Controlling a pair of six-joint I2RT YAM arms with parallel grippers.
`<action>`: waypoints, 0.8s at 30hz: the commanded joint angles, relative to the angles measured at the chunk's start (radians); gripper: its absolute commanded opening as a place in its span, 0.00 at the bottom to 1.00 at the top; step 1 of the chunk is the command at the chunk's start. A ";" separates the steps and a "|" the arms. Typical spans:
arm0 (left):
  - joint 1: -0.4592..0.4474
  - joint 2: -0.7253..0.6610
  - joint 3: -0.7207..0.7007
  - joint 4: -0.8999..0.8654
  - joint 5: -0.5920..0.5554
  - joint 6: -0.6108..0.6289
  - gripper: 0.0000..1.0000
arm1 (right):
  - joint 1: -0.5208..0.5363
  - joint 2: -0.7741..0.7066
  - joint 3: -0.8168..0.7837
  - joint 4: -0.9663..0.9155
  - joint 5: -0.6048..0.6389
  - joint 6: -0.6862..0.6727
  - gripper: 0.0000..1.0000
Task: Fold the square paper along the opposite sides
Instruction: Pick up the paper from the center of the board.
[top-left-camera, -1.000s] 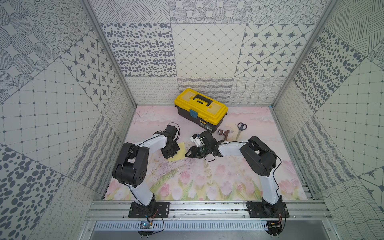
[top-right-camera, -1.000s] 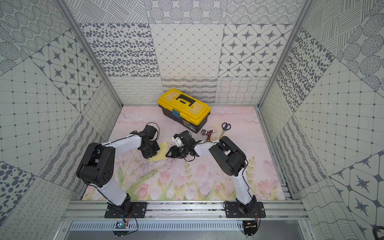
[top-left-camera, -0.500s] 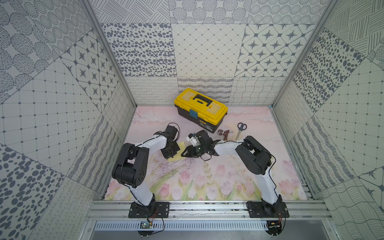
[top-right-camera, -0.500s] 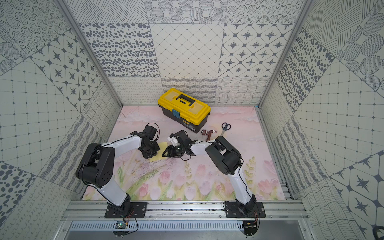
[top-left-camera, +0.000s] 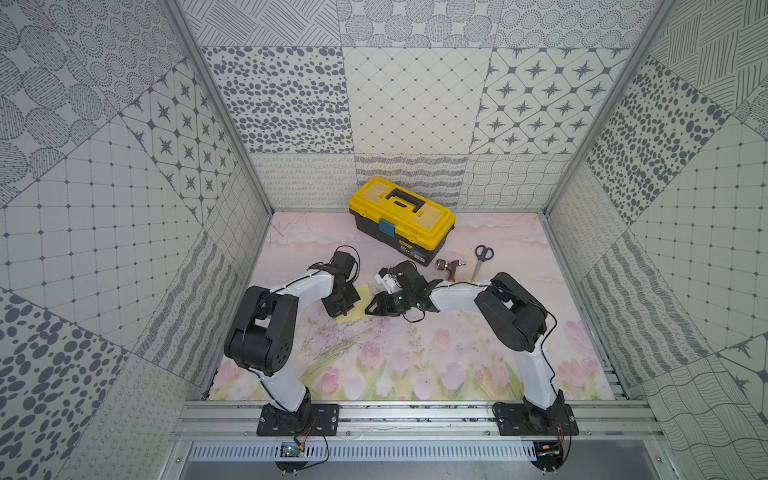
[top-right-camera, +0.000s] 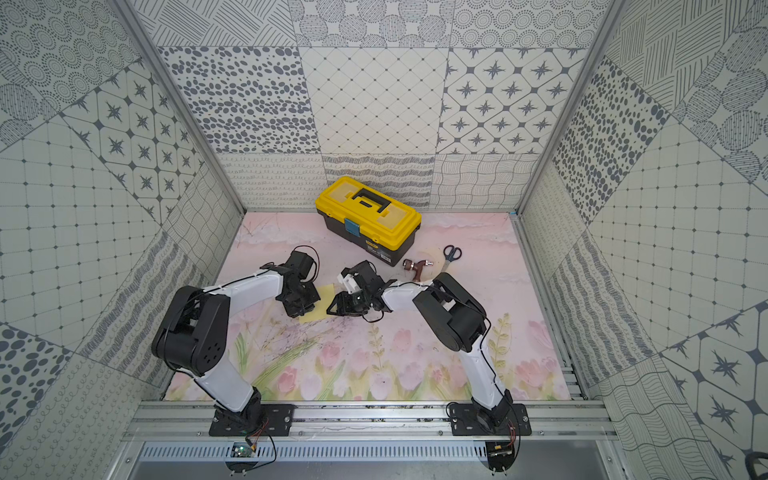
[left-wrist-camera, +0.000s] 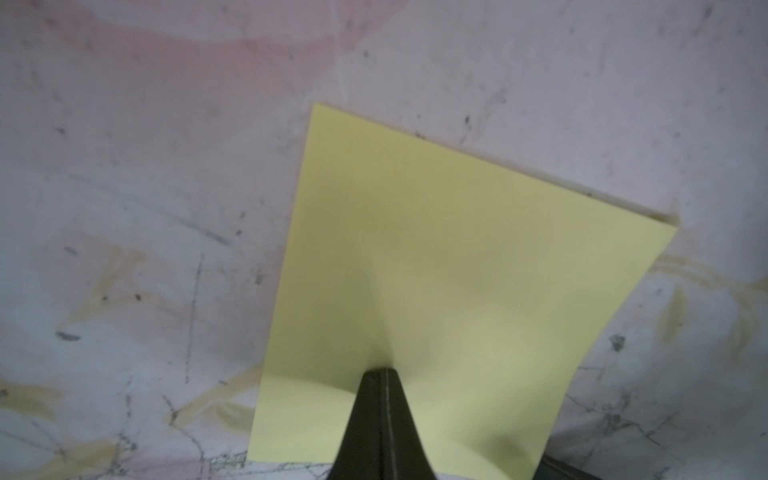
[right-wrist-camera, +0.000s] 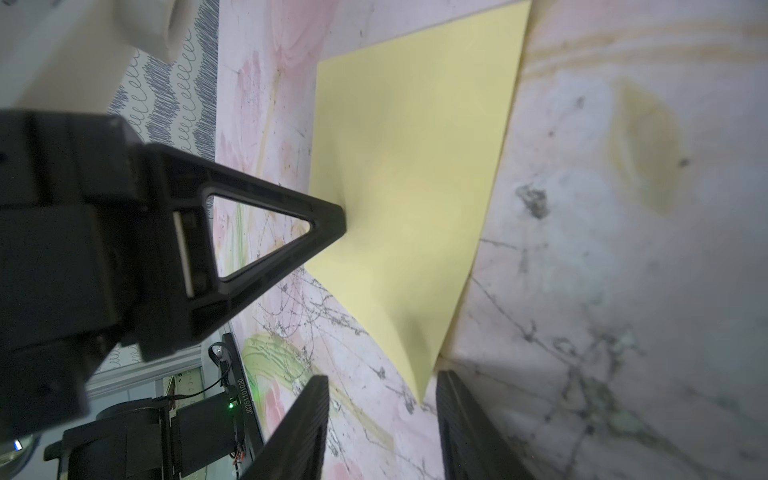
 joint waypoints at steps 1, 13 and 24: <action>-0.015 0.050 -0.042 0.003 0.039 0.001 0.00 | 0.005 -0.001 -0.015 -0.066 0.045 -0.015 0.47; -0.018 0.066 -0.039 0.012 0.051 0.005 0.00 | 0.006 0.060 0.030 -0.052 0.012 0.012 0.42; -0.024 0.080 -0.032 0.015 0.059 0.006 0.00 | 0.006 0.100 0.052 -0.038 -0.008 0.028 0.31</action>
